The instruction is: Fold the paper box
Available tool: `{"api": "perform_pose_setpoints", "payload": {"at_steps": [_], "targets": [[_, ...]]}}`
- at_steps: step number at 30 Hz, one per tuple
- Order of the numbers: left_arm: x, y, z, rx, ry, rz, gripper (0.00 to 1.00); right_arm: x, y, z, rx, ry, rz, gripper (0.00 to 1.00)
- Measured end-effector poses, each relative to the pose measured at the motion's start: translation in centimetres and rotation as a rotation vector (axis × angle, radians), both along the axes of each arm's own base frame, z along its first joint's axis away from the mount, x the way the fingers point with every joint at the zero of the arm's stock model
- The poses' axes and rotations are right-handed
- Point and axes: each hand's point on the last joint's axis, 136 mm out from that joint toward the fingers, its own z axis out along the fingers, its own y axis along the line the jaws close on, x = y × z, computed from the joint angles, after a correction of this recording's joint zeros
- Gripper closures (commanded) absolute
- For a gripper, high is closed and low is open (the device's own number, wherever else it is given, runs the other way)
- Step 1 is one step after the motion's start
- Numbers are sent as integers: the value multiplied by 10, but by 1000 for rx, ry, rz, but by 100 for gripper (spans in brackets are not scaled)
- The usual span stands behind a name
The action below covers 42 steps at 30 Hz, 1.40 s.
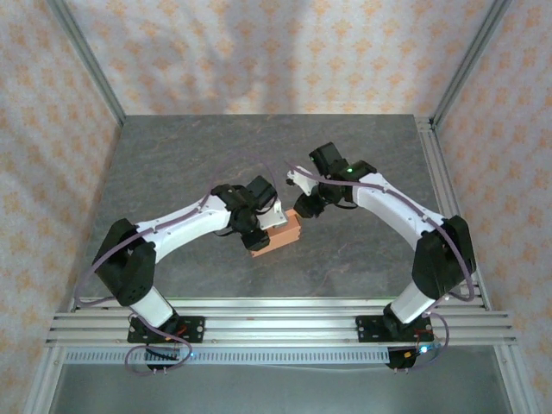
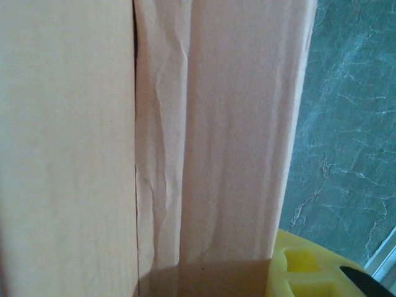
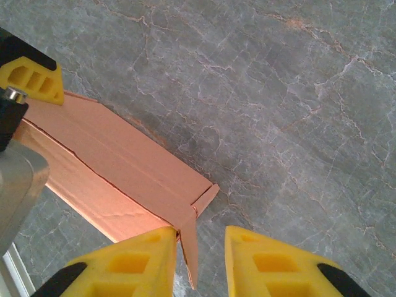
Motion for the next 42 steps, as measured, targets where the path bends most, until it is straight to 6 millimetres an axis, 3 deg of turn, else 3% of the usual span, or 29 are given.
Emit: {"api": "perform_pose_setpoints", "payload": {"at_steps": [4, 6, 10, 17, 24, 33, 42], "targets": [[1, -1, 0, 0, 1, 1, 72, -1, 0, 0, -1, -1, 11, 89], [2, -1, 0, -1, 0, 1, 72, -2, 1, 0, -1, 2, 17, 89], [1, -1, 0, -1, 1, 1, 72, -3, 0, -1, -3, 5, 17, 79], [1, -1, 0, 0, 1, 1, 72, -3, 0, -1, -6, 5, 19, 86], [2, -1, 0, -1, 1, 2, 72, -5, -2, -3, -14, 11, 22, 81], [1, -1, 0, -3, 3, 6, 71, -8, -3, -4, -24, 17, 35, 100], [3, -2, 0, -9, 5, 46, 71, -2, 0, -3, 15, 53, -76, 100]]}}
